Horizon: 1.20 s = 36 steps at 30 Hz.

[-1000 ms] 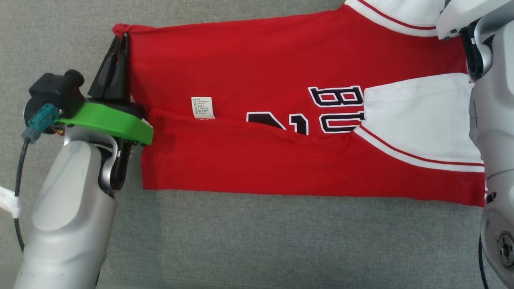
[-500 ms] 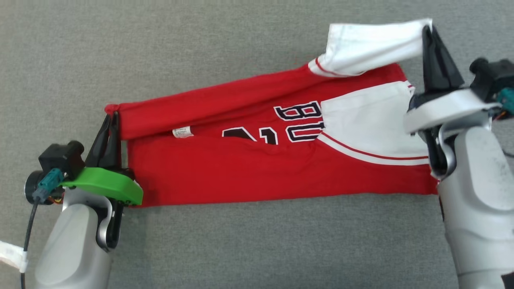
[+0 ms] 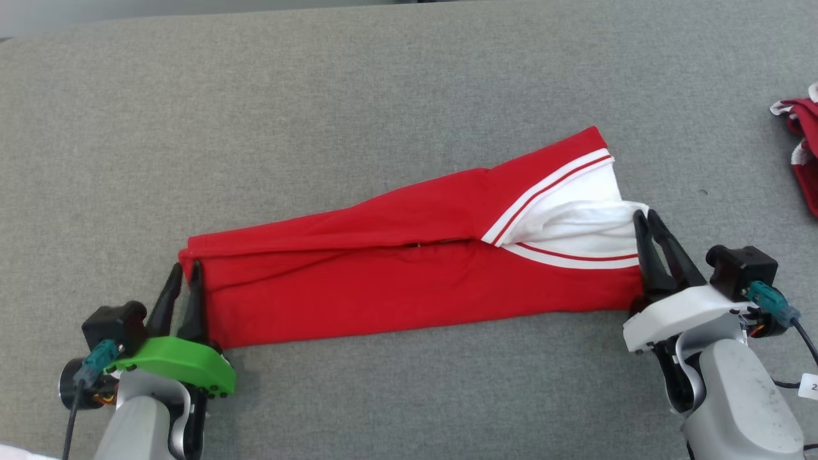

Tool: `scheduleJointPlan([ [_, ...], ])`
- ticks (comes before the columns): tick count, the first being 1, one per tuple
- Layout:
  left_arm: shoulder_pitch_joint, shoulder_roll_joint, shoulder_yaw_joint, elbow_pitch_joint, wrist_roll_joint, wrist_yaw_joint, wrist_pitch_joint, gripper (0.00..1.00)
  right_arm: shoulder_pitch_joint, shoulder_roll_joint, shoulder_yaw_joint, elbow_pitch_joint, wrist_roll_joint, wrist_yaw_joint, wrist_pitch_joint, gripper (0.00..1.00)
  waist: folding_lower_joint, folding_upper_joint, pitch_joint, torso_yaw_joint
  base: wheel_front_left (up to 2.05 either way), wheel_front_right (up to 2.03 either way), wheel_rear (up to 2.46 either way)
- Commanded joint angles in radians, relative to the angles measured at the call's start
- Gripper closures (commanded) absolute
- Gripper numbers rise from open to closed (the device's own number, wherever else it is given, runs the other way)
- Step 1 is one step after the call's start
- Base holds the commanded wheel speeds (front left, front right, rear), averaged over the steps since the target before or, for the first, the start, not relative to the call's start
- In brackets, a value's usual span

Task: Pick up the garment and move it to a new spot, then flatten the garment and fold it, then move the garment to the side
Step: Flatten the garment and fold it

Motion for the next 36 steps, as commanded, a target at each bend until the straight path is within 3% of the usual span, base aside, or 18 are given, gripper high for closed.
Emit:
scheduleJointPlan([
  [1, 0.029, -0.008, 0.025, -0.009, 0.008, 0.003, 0.0, 0.0, 0.015, -0.003, -0.006, 0.0, 0.007, -0.002, -0.004, 0.0, 0.0, -0.0001, -0.008, 0.008, 0.0, 0.0, 0.0],
  [10, 0.118, -0.082, 0.114, -0.123, 0.087, 0.003, 0.0, 0.0, -0.047, -0.025, -0.016, -0.014, 0.002, -0.002, 0.004, 0.0, 0.0, -0.0001, -0.012, 0.043, 0.0, 0.0, 0.0],
  [16, 0.092, -0.104, 0.071, -0.141, 0.1, 0.003, 0.0, 0.0, -0.115, -0.035, 0.001, 0.136, -0.049, -0.002, 0.097, 0.0, 0.0, -0.0001, 0.001, 0.087, 0.0, 0.0, 0.0],
  [22, 0.073, -0.108, 0.032, -0.141, 0.092, 0.003, 0.0, 0.0, -0.123, -0.02, -0.058, 0.303, -0.133, -0.002, 0.141, 0.0, 0.0, -0.0001, 0.002, 0.108, 0.0, 0.0, 0.0],
  [23, 0.073, -0.108, 0.03, -0.141, 0.09, 0.003, 0.0, 0.0, -0.122, -0.014, -0.062, 0.331, -0.139, -0.002, 0.151, 0.15, 0.0, -0.0001, 0.001, 0.107, 0.0, 0.0, 0.0],
  [24, 0.073, -0.109, 0.027, -0.142, 0.089, 0.003, 0.0, 0.0, -0.12, -0.01, -0.064, 0.351, -0.142, -0.002, 0.158, 0.64, 0.0, -0.0001, 0.0, 0.106, 0.0, 0.0, 0.0],
  [25, 0.075, -0.109, 0.025, -0.142, 0.089, 0.003, 0.0, 0.0, -0.119, -0.006, -0.06, 0.371, -0.141, -0.002, 0.162, 1.0, 0.0, -0.0001, -0.001, 0.103, 0.0, 0.0, 0.0],
  [29, 0.084, -0.11, 0.027, -0.14, 0.087, 0.003, 0.0, 0.0, -0.143, -0.007, -0.095, 0.393, -0.134, -0.003, 0.103, 1.0, 0.0, -0.0001, -0.005, 0.085, 0.0, 0.0, 0.0],
  [33, 0.088, -0.11, 0.02, -0.137, 0.087, 0.003, 0.0, 0.0, -0.179, -0.053, -0.189, 0.369, -0.17, -0.006, 0.038, 1.0, 0.0, -0.0001, -0.012, 0.067, 0.0, 0.0, 0.0],
  [36, 0.091, -0.11, 0.015, -0.134, 0.09, 0.003, 0.0, 0.0, -0.198, -0.047, -0.246, 0.334, -0.198, -0.002, 0.011, 1.0, 0.0, -0.0001, -0.02, 0.058, 0.0, 0.0, 0.0],
])
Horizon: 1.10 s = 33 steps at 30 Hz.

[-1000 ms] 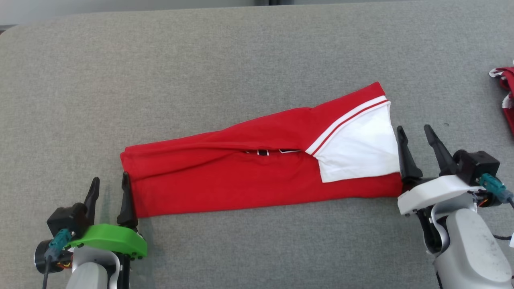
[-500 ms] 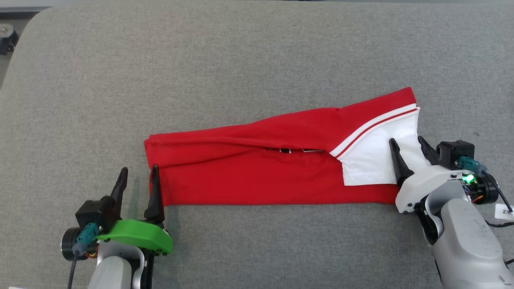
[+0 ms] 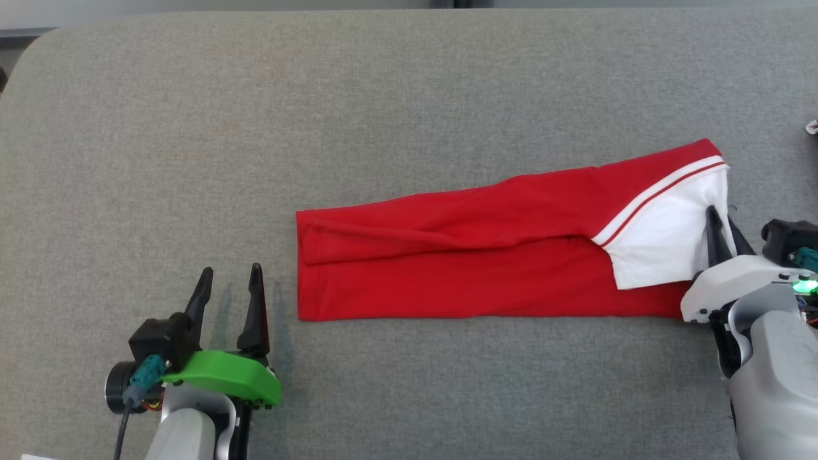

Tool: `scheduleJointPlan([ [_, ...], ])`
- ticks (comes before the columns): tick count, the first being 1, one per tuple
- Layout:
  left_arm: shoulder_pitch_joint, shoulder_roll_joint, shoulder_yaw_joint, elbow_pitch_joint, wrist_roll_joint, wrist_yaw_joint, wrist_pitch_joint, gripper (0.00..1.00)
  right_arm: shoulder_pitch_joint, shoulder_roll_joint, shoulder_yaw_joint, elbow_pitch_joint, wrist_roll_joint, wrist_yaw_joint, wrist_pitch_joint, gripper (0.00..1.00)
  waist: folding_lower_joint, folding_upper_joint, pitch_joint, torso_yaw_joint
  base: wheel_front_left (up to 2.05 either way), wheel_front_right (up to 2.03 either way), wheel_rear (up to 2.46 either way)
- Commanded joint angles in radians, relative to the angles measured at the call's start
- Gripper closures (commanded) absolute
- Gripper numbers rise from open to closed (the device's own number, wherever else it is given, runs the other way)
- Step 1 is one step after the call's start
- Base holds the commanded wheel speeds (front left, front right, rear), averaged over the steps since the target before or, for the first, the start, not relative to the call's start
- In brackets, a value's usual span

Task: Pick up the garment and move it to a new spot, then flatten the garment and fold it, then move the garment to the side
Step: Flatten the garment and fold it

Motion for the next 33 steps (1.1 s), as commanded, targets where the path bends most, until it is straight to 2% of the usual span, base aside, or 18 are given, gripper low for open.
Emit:
scheduleJointPlan([
  [1, 0.006, 0.002, -0.001, 0.001, 0.0, 0.003, 0.0, 0.0, -0.015, 0.005, -0.013, -0.021, -0.015, -0.002, -0.011, 1.0, 0.0, -0.0001, -0.009, -0.007, 0.0, 0.0, 0.0],
  [4, 0.011, 0.001, -0.005, 0.002, -0.003, 0.003, 0.0, 0.0, -0.018, 0.014, -0.024, -0.081, -0.02, -0.002, -0.02, 1.0, 0.0, -0.0001, -0.019, -0.01, 0.0, 0.0, 0.0],
  [8, 0.019, 0.0, -0.013, 0.007, -0.003, 0.003, 0.0, 0.0, -0.003, 0.044, 0.084, -0.18, 0.032, -0.002, -0.022, 1.0, 0.0, -0.0001, -0.031, -0.009, 0.0, 0.0, 0.0],
  [13, 0.016, 0.0, -0.04, 0.014, -0.005, 0.003, 0.0, 0.0, 0.036, 0.055, 0.342, -0.281, 0.174, -0.002, -0.022, 1.0, 0.0, -0.0001, -0.046, 0.02, 0.0, 0.0, 0.0],
  [18, 0.016, -0.001, -0.073, 0.017, -0.014, 0.003, 0.0, 0.0, 0.047, 0.052, 0.61, -0.347, 0.369, -0.002, 0.01, 1.0, 0.0, -0.0001, -0.056, 0.078, 0.0, 0.0, 0.0],
  [28, 0.017, -0.001, -0.126, 0.031, -0.034, 0.003, 0.0, 0.0, -0.041, 0.054, 0.912, -0.305, 0.584, -0.002, 0.008, 1.0, 0.0, -0.0001, -0.07, 0.207, 0.0, 0.0, 0.0],
  [29, 0.017, -0.001, -0.13, 0.032, -0.035, 0.003, 0.0, 0.0, -0.048, 0.054, 0.936, -0.299, 0.605, -0.002, 0.003, 0.95, 0.0, -0.0001, -0.072, 0.213, 0.0, 0.0, 0.0],
  [30, 0.019, -0.001, -0.131, 0.034, -0.035, 0.003, 0.0, 0.0, -0.055, 0.054, 0.958, -0.288, 0.625, -0.002, 0.0, 0.62, 0.0, -0.0001, -0.075, 0.219, 0.0, 0.0, 0.0],
  [31, 0.021, -0.001, -0.132, 0.035, -0.036, 0.003, 0.0, 0.0, -0.06, 0.053, 0.975, -0.278, 0.637, -0.002, -0.004, 0.0, 0.0, -0.0001, -0.078, 0.222, 0.0, 0.0, 0.0],
  [33, 0.024, -0.001, -0.127, 0.038, -0.035, 0.003, 0.0, 0.0, -0.079, 0.052, 0.988, -0.26, 0.658, -0.002, -0.013, 0.0, 0.0, -0.0001, -0.083, 0.222, 0.0, 0.0, 0.0],
])
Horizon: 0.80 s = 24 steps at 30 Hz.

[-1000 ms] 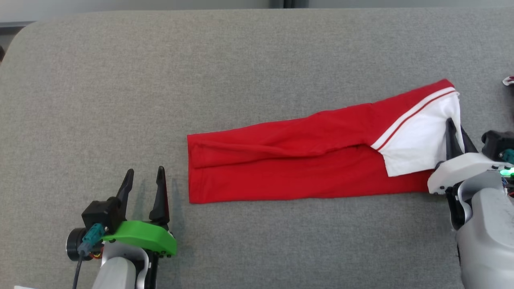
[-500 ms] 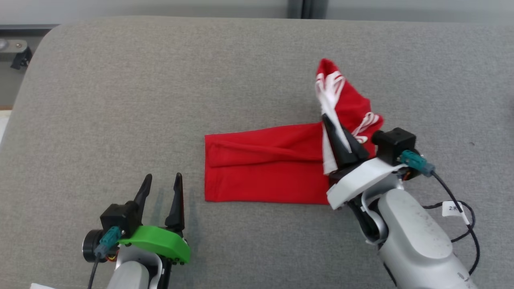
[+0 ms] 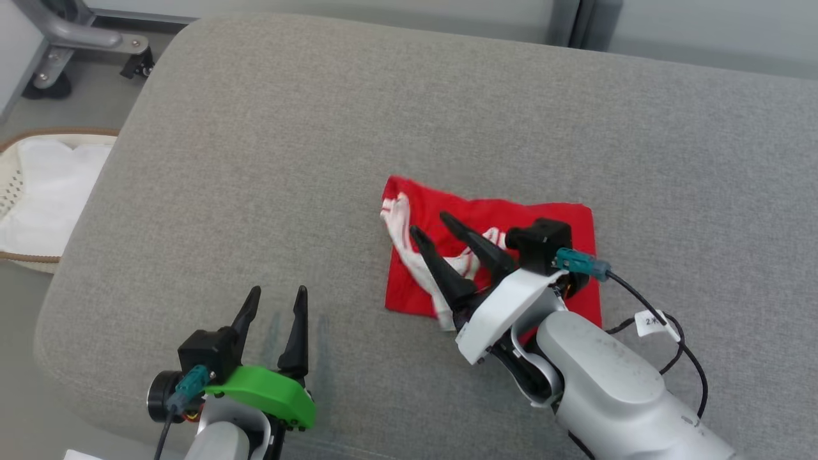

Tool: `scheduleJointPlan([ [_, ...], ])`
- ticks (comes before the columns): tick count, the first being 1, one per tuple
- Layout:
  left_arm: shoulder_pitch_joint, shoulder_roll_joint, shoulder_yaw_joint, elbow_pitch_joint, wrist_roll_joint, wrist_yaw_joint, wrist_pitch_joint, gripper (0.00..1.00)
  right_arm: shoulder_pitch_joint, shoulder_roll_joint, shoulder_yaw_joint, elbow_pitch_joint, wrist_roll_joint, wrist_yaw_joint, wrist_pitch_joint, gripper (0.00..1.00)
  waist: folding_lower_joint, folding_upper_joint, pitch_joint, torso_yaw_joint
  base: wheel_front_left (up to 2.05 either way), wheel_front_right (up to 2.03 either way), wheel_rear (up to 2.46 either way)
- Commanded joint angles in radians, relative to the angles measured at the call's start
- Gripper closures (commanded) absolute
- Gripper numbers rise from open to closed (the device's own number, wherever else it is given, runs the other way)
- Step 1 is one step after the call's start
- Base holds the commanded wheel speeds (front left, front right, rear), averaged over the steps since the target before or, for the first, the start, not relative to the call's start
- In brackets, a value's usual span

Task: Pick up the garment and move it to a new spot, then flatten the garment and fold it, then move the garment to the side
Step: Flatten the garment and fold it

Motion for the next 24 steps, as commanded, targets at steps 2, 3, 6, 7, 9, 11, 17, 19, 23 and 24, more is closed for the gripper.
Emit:
scheduleJointPlan([
  [2, 0.016, 0.002, 0.018, -0.003, 0.002, 0.003, 0.0, 0.0, -0.026, -0.007, -0.021, 0.024, 0.004, -0.001, -0.013, 0.0, 0.0, 0.0, -0.018, -0.002, 0.0, 0.0, 0.0],
  [3, 0.017, 0.002, 0.024, -0.005, 0.006, 0.003, 0.001, 0.0, -0.029, -0.007, -0.036, 0.034, -0.008, -0.001, -0.013, 0.0, 0.0, 0.0, -0.019, -0.01, 0.0, 0.0, 0.0],
  [6, 0.019, 0.002, 0.045, -0.013, 0.021, 0.003, 0.0, 0.0, -0.033, -0.007, -0.15, 0.033, -0.09, -0.001, -0.015, 0.0, 0.0, 0.0, -0.023, -0.05, 0.0, 0.0, 0.0],
  [7, 0.019, 0.002, 0.052, -0.015, 0.024, 0.003, 0.0, 0.0, -0.023, -0.007, -0.19, 0.032, -0.117, -0.001, -0.015, 0.0, 0.0, 0.0, -0.023, -0.063, 0.0, 0.0, 0.0],
  [9, 0.018, 0.002, 0.063, -0.023, 0.031, 0.003, 0.0, 0.0, 0.004, -0.007, -0.284, 0.023, -0.192, -0.001, -0.015, 0.0, 0.0, 0.0, -0.024, -0.091, 0.0, 0.0, 0.0],
  [11, 0.015, 0.002, 0.074, -0.028, 0.042, 0.003, 0.0, 0.0, 0.035, -0.006, -0.381, 0.007, -0.26, -0.001, -0.015, 0.0, 0.0, 0.0, -0.025, -0.12, 0.0, 0.0, 0.0],
  [17, 0.008, 0.004, 0.108, -0.044, 0.066, 0.003, 0.0, 0.0, 0.145, -0.005, -0.606, -0.056, -0.403, -0.001, -0.015, 0.0, 0.0, 0.0, -0.03, -0.198, 0.0, 0.0, 0.0],
  [19, 0.012, 0.004, 0.117, -0.049, 0.076, 0.003, 0.0, 0.0, 0.181, -0.005, -0.647, -0.076, -0.429, -0.001, -0.015, 0.0, 0.0, 0.0, -0.035, -0.218, 0.0, 0.0, 0.0],
  [23, 0.042, 0.005, 0.142, -0.057, 0.093, 0.003, 0.0, 0.0, 0.263, -0.005, -0.684, -0.091, -0.453, -0.001, -0.015, 0.0, 0.0, 0.0, -0.05, -0.253, 0.0, 0.0, 0.0],
  [24, 0.048, 0.004, 0.147, -0.059, 0.099, 0.003, 0.0, 0.0, 0.285, -0.005, -0.689, -0.092, -0.462, -0.001, -0.015, 0.0, 0.0, 0.0, -0.055, -0.261, 0.0, 0.0, 0.0],
])
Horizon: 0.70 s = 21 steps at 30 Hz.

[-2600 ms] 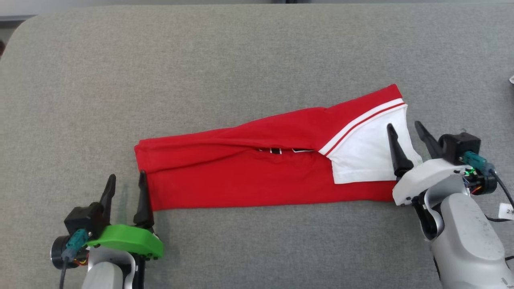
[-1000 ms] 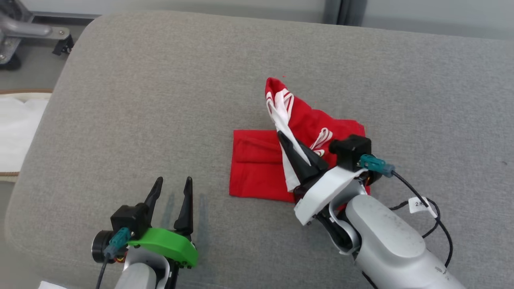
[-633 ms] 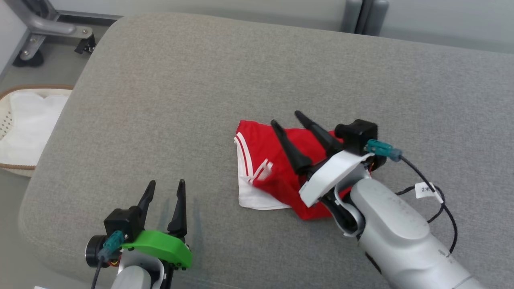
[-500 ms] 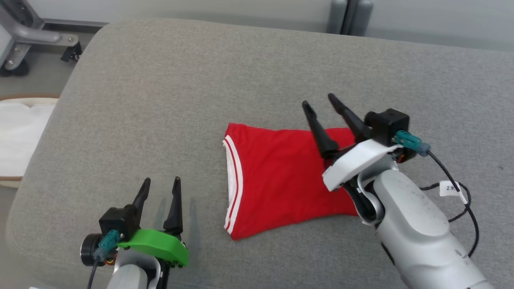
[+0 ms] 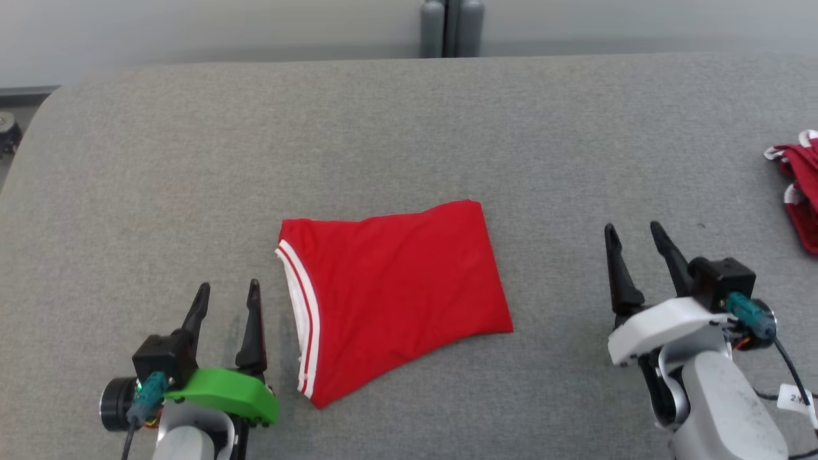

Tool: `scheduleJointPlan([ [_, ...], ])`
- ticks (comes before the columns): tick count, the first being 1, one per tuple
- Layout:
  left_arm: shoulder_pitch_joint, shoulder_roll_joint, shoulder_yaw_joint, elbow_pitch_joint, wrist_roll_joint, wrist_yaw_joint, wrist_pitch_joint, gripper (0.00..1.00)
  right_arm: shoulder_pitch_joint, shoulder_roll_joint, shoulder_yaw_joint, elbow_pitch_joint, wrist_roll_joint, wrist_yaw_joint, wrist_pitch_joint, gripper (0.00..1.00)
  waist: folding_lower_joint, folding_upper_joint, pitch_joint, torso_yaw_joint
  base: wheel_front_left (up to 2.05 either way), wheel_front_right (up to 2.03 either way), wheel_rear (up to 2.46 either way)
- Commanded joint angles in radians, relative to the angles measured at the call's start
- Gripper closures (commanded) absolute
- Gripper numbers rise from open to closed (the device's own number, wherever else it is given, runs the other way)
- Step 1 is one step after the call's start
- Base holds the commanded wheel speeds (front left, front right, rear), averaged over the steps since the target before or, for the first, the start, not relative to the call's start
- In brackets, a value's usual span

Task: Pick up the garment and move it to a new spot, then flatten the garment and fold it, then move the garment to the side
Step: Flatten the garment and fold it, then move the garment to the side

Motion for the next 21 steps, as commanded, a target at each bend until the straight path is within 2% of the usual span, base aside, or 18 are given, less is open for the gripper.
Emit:
scheduleJointPlan([
  [1, 0.029, 0.003, 0.007, -0.002, 0.014, 0.003, 0.0, 0.0, 0.034, -0.003, 0.0, -0.001, -0.01, -0.001, -0.004, 0.0, 0.0, -0.0001, -0.024, -0.038, 0.0, 0.0, 0.0],
  [10, 0.108, 0.002, 0.029, -0.015, 0.008, 0.003, 0.0, 0.0, 0.146, -0.004, 0.026, 0.017, -0.02, -0.001, -0.004, 0.0, 0.0, -0.0001, -0.066, -0.061, 0.0, 0.0, 0.0],
  [16, 0.119, 0.001, 0.02, -0.019, -0.001, 0.003, 0.0, 0.0, 0.152, -0.003, 0.037, 0.026, -0.027, -0.001, -0.004, 0.0, 0.0, -0.0001, -0.065, -0.036, 0.0, 0.0, 0.0],
  [21, 0.084, 0.001, 0.0, -0.02, -0.008, 0.003, 0.0, 0.0, 0.101, -0.003, 0.091, 0.051, -0.018, -0.001, -0.004, 0.0, 0.0, -0.0001, -0.036, 0.004, 0.0, 0.0, 0.0],
])
